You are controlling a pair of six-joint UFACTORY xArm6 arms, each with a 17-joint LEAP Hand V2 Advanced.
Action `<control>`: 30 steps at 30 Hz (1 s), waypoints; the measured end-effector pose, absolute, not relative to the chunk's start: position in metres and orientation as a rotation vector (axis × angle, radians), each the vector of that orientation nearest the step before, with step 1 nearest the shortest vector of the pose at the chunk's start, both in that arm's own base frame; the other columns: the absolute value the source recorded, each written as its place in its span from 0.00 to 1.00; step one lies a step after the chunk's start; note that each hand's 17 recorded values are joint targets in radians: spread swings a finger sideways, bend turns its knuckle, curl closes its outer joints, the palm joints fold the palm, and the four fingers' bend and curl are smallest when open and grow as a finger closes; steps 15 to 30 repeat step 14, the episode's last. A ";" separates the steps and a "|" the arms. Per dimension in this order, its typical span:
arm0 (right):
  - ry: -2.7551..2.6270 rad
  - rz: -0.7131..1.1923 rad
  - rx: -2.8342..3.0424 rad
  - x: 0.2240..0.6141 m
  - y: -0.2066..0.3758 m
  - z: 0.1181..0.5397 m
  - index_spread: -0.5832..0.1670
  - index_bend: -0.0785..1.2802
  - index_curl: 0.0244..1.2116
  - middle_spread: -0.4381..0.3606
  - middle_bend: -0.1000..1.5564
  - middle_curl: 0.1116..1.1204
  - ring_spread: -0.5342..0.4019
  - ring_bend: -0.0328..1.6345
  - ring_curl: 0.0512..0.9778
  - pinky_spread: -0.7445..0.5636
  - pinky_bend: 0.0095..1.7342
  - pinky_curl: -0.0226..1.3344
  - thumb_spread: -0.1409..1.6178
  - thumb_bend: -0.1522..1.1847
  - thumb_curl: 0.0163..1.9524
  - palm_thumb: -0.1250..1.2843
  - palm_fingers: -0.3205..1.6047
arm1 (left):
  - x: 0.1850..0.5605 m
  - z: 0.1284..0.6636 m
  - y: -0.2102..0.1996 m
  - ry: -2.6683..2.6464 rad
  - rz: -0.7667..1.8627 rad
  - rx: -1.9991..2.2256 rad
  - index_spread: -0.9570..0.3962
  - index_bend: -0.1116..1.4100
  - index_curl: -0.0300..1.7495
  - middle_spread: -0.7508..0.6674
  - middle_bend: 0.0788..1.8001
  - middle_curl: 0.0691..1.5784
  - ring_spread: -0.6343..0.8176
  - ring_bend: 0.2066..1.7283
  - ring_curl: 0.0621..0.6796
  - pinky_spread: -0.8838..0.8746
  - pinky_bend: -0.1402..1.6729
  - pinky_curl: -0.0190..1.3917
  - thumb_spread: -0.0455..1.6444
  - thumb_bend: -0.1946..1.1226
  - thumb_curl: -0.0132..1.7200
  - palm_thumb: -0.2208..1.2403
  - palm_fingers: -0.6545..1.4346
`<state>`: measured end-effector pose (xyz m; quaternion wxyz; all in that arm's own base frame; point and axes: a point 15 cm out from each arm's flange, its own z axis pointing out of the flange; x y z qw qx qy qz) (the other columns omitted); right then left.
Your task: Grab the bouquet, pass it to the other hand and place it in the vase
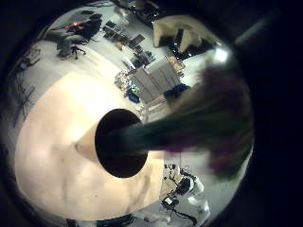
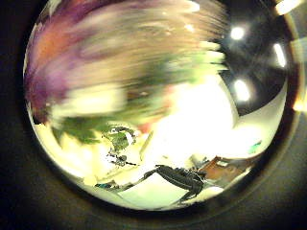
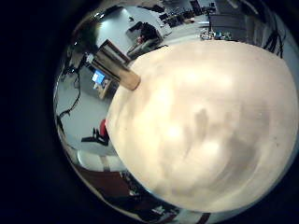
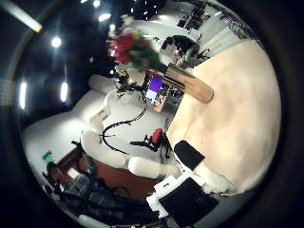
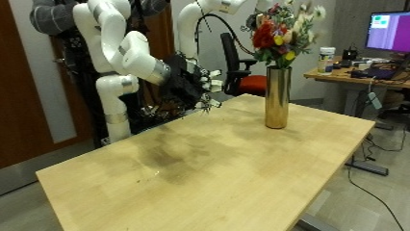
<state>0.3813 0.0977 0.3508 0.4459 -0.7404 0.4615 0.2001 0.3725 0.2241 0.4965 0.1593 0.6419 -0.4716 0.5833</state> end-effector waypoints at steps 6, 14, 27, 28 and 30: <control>1.135 0.496 -1.842 0.381 0.098 0.351 0.46 0.18 0.20 0.83 0.17 0.18 0.84 0.33 0.21 0.93 0.29 0.24 0.63 0.09 0.19 0.58 0.18 | 0.353 0.492 0.232 -1.351 1.635 1.886 0.83 0.15 0.18 0.91 0.04 0.12 0.85 0.18 0.21 0.82 0.24 0.22 0.48 0.12 0.21 0.34 0.25; 1.113 0.536 -1.845 0.381 0.101 0.353 0.46 0.18 0.21 0.83 0.17 0.18 0.84 0.33 0.21 0.92 0.29 0.24 0.63 0.09 0.19 0.59 0.18 | 0.311 0.475 0.242 -1.294 1.611 1.955 0.81 0.16 0.14 0.92 0.04 0.09 0.86 0.16 0.20 0.82 0.23 0.22 0.47 0.12 0.21 0.32 0.25; 1.113 0.536 -1.845 0.381 0.101 0.353 0.46 0.18 0.21 0.83 0.17 0.18 0.84 0.33 0.21 0.92 0.29 0.24 0.63 0.09 0.19 0.59 0.18 | 0.311 0.475 0.242 -1.294 1.611 1.955 0.81 0.16 0.14 0.92 0.04 0.09 0.86 0.16 0.20 0.82 0.23 0.22 0.47 0.12 0.21 0.32 0.25; 1.113 0.536 -1.845 0.381 0.101 0.353 0.46 0.18 0.21 0.83 0.17 0.18 0.84 0.33 0.21 0.92 0.29 0.24 0.63 0.09 0.19 0.59 0.18 | 0.311 0.475 0.242 -1.294 1.611 1.955 0.81 0.16 0.14 0.92 0.04 0.09 0.86 0.16 0.20 0.82 0.23 0.22 0.47 0.12 0.21 0.32 0.25; 1.113 0.536 -1.845 0.381 0.101 0.353 0.46 0.18 0.21 0.83 0.17 0.18 0.84 0.33 0.21 0.92 0.29 0.24 0.63 0.09 0.19 0.59 0.18 | 0.311 0.475 0.242 -1.294 1.611 1.955 0.81 0.16 0.14 0.92 0.04 0.09 0.86 0.16 0.20 0.82 0.23 0.22 0.47 0.12 0.21 0.32 0.25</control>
